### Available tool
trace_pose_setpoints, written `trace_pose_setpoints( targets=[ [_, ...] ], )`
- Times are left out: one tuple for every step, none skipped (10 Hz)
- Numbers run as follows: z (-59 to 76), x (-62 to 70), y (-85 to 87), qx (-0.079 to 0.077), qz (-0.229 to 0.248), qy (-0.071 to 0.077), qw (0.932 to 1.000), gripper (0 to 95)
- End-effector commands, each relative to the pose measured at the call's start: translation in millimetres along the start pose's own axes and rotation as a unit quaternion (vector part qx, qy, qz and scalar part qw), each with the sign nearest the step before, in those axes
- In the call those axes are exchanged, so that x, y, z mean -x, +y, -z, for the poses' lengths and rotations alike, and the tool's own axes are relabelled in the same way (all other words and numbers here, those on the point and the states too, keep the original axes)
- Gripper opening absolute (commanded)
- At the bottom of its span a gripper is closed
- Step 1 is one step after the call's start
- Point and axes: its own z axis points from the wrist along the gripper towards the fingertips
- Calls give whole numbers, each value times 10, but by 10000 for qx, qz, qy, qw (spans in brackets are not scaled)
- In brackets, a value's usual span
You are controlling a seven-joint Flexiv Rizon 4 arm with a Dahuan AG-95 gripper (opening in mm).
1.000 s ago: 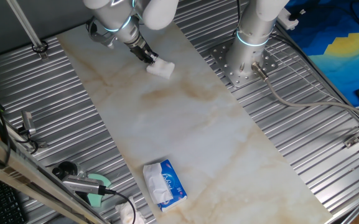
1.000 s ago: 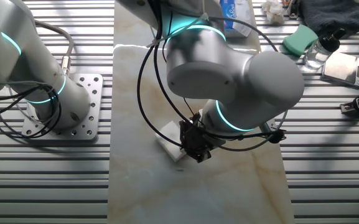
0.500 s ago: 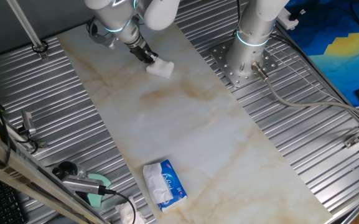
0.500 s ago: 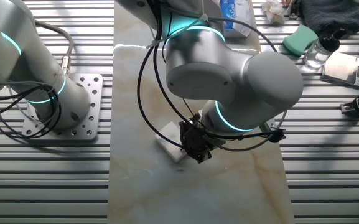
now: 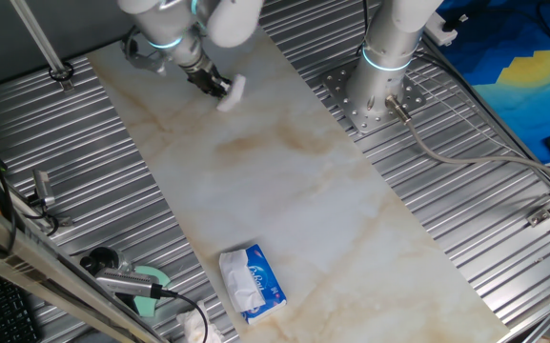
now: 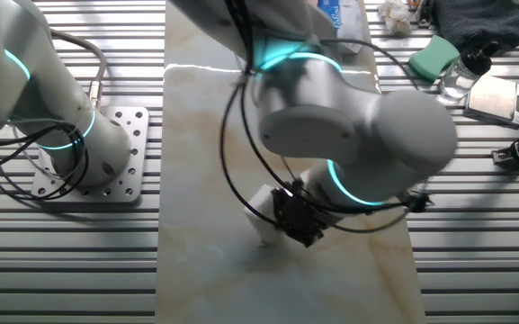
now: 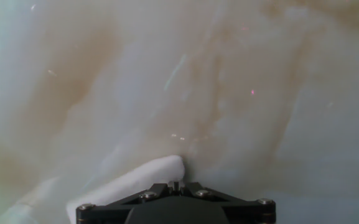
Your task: Clean the tabletop with a sponge
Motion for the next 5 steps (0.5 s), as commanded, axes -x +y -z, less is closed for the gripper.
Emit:
trace_pose_setpoints(
  targets=[
    [2,-20,6,-53,5,18,10000,0],
    [8,-17,-3,-54,28,19,10000,0],
    [13,-15,-8,-41,90,8,10000,0],
    [14,-17,-7,-41,148,-8,9999,0],
    [16,-18,-6,-37,170,-19,9998,0]
  ],
)
